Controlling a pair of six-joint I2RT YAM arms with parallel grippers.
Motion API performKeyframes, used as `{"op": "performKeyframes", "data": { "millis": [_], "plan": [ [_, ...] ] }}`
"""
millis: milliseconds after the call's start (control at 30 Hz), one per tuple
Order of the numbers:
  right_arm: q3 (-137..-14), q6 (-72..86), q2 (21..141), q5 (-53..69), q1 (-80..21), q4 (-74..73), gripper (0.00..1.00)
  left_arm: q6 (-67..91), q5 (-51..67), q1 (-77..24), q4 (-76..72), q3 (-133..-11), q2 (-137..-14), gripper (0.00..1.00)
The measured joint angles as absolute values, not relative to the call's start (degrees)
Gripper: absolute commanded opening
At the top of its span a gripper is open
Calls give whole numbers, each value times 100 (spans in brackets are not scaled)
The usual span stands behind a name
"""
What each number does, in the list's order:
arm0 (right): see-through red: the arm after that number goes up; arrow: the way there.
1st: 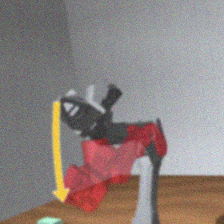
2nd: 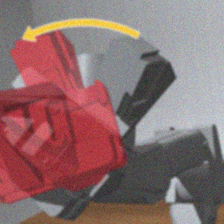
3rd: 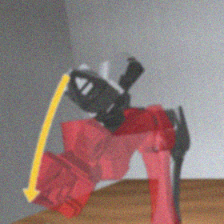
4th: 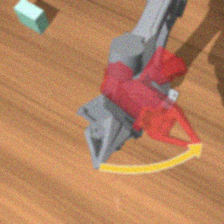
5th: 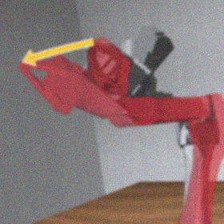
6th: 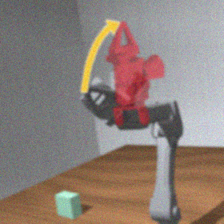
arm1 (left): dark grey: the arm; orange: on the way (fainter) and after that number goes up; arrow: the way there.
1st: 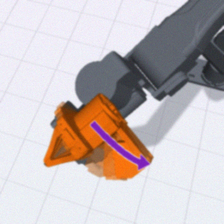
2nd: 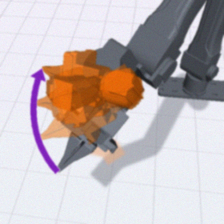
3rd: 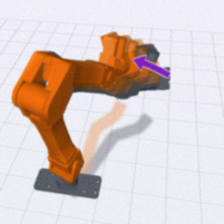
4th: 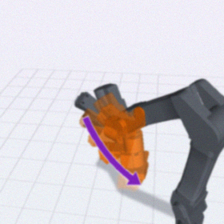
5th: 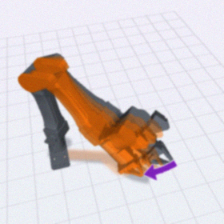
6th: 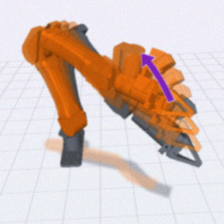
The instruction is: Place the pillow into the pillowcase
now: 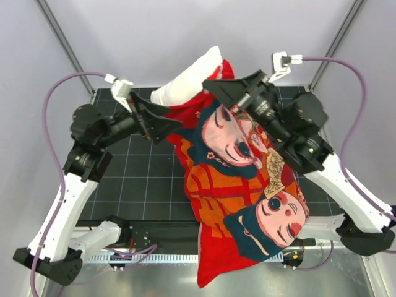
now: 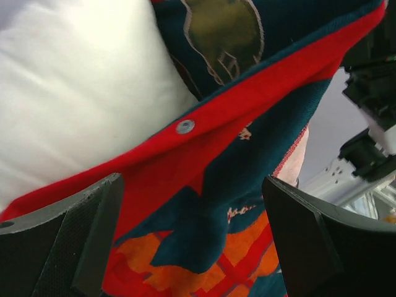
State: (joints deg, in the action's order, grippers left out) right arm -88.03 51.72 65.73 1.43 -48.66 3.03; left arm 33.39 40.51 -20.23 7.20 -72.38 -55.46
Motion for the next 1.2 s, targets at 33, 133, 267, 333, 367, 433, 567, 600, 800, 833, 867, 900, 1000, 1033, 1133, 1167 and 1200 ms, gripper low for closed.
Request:
{"op": "performKeyframes", "data": {
  "millis": [33,133,267,333,367,433,567,600,800,833,867,900,1000,1033,1133,1167,1200],
  "plan": [
    [-8812,5210,6689,174,-4860,301,4,3142,3990,-2154,823,-7244,-5631,98],
    [-8906,5306,7083,252,-4858,301,4,2386,3669,-2534,1232,-7286,-5955,98],
    [-9216,5334,7592,270,-4847,292,4,1693,3041,-2602,1544,-7371,-6346,83],
    [-9553,5334,7985,287,-4834,252,4,1444,2526,-2611,1636,-7430,-6541,41],
    [-9734,5334,8208,314,-4818,252,4,1347,2261,-2617,1669,-7446,-6602,31],
    [-10016,5339,8595,381,-4777,261,4,1269,1352,-2615,1806,-7500,-6744,25],
    [-10055,5393,8986,440,-4705,263,4,1260,-14,-2469,1962,-7358,-6654,30],
    [-10073,5402,9056,449,-4687,231,4,1291,-360,-2449,1959,-7214,-6508,36],
    [-10676,5470,9662,674,-4668,117,4,1476,-1933,-2401,2270,-6678,-5365,49],
    [-10842,5513,9817,766,-4668,126,4,1507,-2143,-2388,2318,-6678,-5253,52],
    [-11006,5570,9974,873,-4670,148,4,1555,-2338,-2375,2368,-6678,-5190,59],
    [-11142,5618,10125,1000,-4670,183,4,1584,-2506,-2359,2440,-6678,-5142,65],
    [-11448,5789,10578,1441,-4670,283,4,1675,-2930,-2292,2565,-6665,-5122,91],
    [-11583,5817,10746,1614,-4670,279,7,1717,-3028,-2255,2600,-6657,-5127,94],
    [-11950,5857,11155,2049,-4635,67,80,1833,-3094,-2056,2775,-6595,-5240,100],
    [-12018,5811,11214,2152,-4606,-30,93,1905,-3033,-1922,2832,-6573,-5273,100],
    [-12130,5745,11251,2263,-4578,-235,97,1962,-2941,-1758,2884,-6565,-5299,100]
  ]
}}
